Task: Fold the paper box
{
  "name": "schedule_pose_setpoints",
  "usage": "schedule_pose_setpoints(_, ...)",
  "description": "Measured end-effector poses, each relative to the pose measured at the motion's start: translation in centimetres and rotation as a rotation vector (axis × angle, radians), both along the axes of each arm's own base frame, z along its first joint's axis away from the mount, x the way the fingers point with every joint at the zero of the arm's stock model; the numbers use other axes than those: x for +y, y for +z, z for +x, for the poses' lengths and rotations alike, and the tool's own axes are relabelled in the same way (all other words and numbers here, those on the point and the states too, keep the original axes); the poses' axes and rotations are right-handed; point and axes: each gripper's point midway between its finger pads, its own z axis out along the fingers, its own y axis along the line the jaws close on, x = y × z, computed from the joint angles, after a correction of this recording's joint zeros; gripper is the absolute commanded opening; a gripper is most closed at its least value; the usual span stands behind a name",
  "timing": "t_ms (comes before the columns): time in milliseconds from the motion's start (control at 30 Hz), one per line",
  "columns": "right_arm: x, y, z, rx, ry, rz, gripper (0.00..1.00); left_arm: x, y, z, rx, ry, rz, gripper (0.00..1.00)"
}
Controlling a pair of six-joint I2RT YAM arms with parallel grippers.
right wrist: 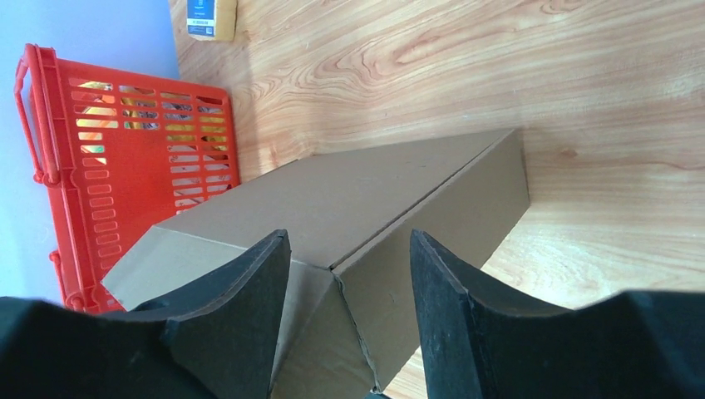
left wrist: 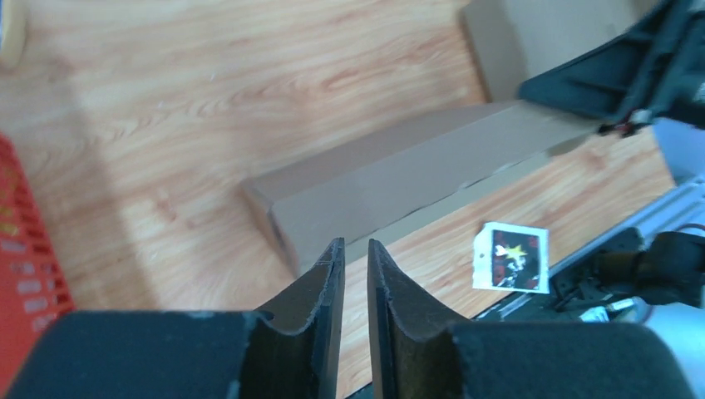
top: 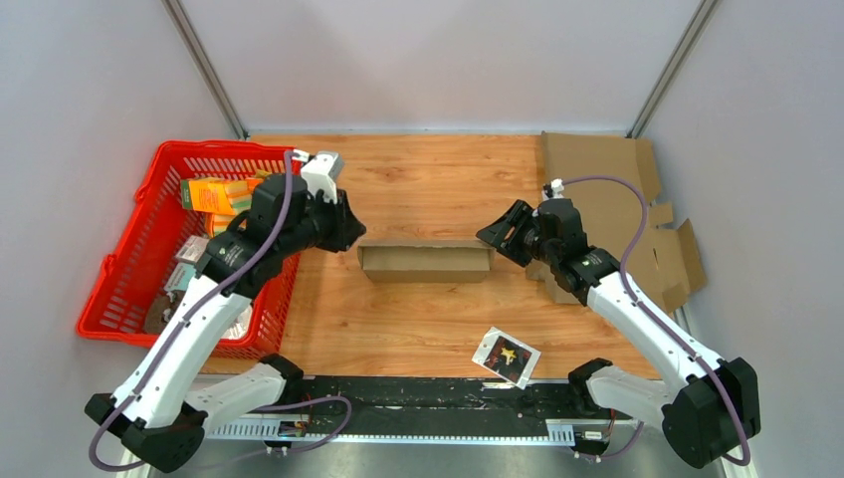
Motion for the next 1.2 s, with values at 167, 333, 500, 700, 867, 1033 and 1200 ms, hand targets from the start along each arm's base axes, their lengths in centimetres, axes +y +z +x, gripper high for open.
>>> schedule_pose_setpoints(167,-0.1,0.1,0.2,-0.025,0.007,-0.019,0.53,-3.2,2.3,1.7,0.006,-0.063,-0.115,0.17)
schedule_pose_setpoints(333,-0.1,0.4,0.8,-0.075,0.005,-0.021,0.51,-5.5,-3.2,2.1,0.139,-0.1,-0.16,0.18)
schedule_pose_setpoints(500,0.1,0.3,1.4,-0.138,0.0,-0.041,0.49,-5.9,-6.5,1.5,0.174,-0.11,-0.191,0.2)
schedule_pose_setpoints(700,1.6,-0.3,2.1,-0.234,0.005,-0.132,0.5,-4.5,-7.6,1.2,0.091,-0.06,-0.204,0.27)
schedule_pose_setpoints(867,2.3,-2.5,3.4,-0.25,-0.01,-0.235,0.75,-3.2,-7.7,2.5,0.031,0.015,-0.16,0.43)
schedule_pose_setpoints(1033,1.5,-2.8,6.1,-0.143,0.036,-0.384,0.93,-3.4,-5.9,4.1,0.082,0.013,-0.058,0.48)
schedule_pose_setpoints(1200,0.3,-2.8,3.3,-0.07,0.21,-0.392,0.84,-3.0,-7.8,2.1,0.11,-0.037,-0.042,0.46)
